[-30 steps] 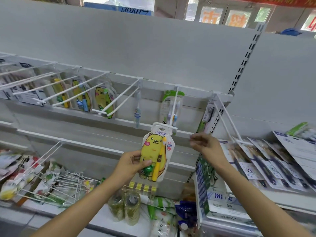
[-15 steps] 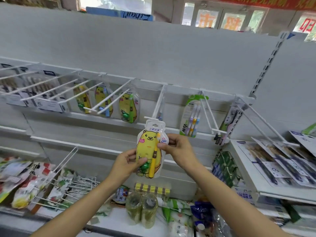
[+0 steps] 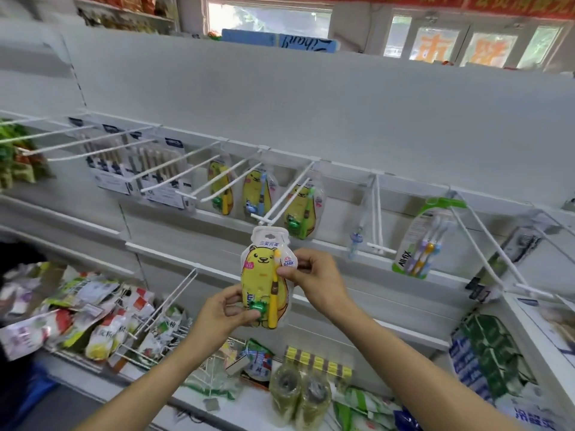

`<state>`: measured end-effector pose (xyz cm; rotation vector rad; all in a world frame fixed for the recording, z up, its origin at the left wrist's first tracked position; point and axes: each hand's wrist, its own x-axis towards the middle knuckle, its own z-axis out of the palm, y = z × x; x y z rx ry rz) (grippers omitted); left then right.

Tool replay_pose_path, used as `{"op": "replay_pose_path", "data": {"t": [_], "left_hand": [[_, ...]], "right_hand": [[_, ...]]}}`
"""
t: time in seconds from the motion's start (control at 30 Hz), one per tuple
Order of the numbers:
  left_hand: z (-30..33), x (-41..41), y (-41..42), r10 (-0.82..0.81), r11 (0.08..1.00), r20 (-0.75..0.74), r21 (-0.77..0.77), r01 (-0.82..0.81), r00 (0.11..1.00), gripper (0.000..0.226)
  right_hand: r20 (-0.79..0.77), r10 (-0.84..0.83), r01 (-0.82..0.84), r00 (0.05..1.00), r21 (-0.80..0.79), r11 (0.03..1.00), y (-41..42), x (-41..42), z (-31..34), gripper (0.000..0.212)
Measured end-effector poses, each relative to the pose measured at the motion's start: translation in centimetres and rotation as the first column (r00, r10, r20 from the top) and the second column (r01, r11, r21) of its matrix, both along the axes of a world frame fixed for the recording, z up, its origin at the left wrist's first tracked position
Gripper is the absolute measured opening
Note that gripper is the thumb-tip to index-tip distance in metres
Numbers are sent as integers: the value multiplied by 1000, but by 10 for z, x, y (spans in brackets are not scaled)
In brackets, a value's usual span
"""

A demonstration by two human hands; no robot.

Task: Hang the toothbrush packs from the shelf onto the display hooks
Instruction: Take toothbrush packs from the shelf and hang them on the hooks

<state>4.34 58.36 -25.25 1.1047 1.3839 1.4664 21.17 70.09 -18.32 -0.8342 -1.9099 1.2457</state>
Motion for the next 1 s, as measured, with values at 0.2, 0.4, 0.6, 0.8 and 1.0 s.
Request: {"op": "replay_pose_path", "data": {"t": [0.2,0.4,0.6,0.8,1.0], "left_hand": [[8,-65,-11,-7,1000,-4,29,7,1000,58],[14,-134,-22,-72,996,-10,52,73,997,67],[17,-197,-34,-119,991,-29,56,121,992,39],[25,-226,-39,-164,983,-17,82,164,986,31],[26,-240,-38,-182,978,33,109,178,983,54]], "right_hand": [[-54,-2,3,999,18,1000,-17,-60,1,17],[-87,-64,70,994,76,995,-42,-120,7,12],[-114,-56,70,992,124,990,-72,-174,19,1],[-137,-68,86,988,132,987,-85,-202,30,1],[-150,-106,123,983,110,986,-87,-217,34,8]]}}
